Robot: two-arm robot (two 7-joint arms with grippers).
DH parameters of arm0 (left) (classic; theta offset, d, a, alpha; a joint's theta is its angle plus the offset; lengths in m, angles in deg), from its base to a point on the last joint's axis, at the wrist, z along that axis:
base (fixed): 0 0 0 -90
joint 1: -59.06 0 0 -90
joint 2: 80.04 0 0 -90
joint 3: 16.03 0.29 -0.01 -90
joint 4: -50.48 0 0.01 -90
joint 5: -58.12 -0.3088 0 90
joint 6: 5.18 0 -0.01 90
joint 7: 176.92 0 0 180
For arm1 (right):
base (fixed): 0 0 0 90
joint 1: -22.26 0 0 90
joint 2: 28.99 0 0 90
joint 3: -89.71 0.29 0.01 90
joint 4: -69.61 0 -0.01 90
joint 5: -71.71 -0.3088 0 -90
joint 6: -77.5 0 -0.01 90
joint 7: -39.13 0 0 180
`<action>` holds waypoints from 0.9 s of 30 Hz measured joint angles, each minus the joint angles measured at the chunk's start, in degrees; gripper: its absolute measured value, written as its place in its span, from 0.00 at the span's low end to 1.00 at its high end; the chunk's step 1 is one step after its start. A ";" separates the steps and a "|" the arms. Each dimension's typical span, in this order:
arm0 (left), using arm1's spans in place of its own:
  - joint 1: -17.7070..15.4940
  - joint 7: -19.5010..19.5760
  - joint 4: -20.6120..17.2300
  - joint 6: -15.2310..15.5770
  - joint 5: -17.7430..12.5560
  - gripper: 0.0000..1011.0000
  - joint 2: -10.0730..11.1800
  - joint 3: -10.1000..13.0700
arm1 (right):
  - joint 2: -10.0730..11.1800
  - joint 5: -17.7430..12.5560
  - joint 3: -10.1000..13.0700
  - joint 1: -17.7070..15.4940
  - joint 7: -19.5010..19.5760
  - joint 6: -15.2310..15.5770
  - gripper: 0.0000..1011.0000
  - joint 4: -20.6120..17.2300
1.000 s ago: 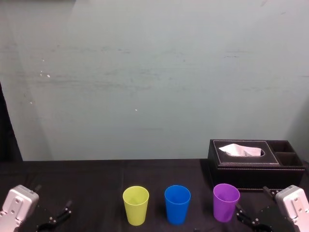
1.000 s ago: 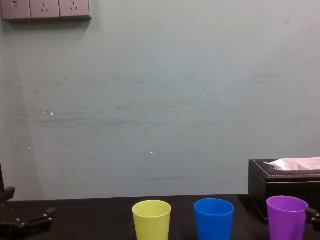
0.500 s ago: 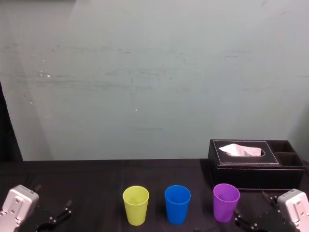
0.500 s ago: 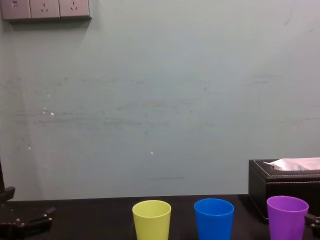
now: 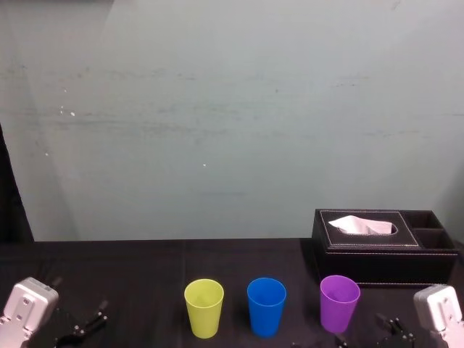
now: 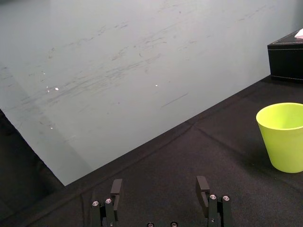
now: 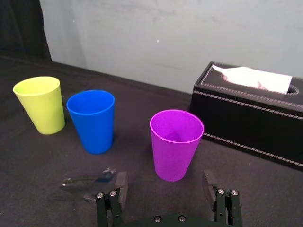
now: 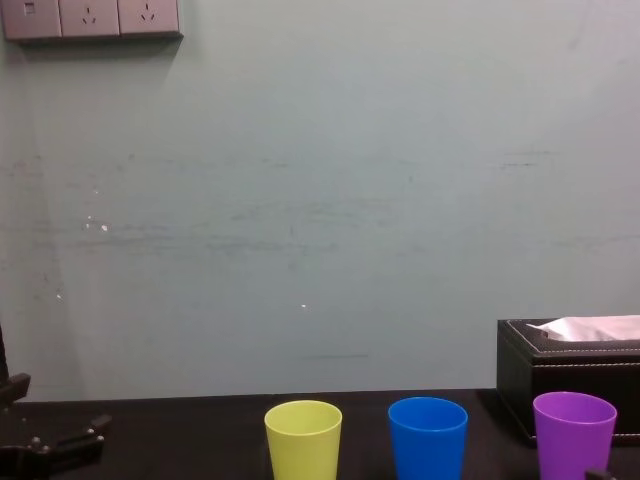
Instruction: Stack the three plastic cups sequentially using one hand.
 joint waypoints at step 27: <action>0.00 0.00 0.00 0.00 0.00 0.99 0.00 0.00 | -7.42 0.22 2.44 5.29 1.53 13.73 0.99 3.61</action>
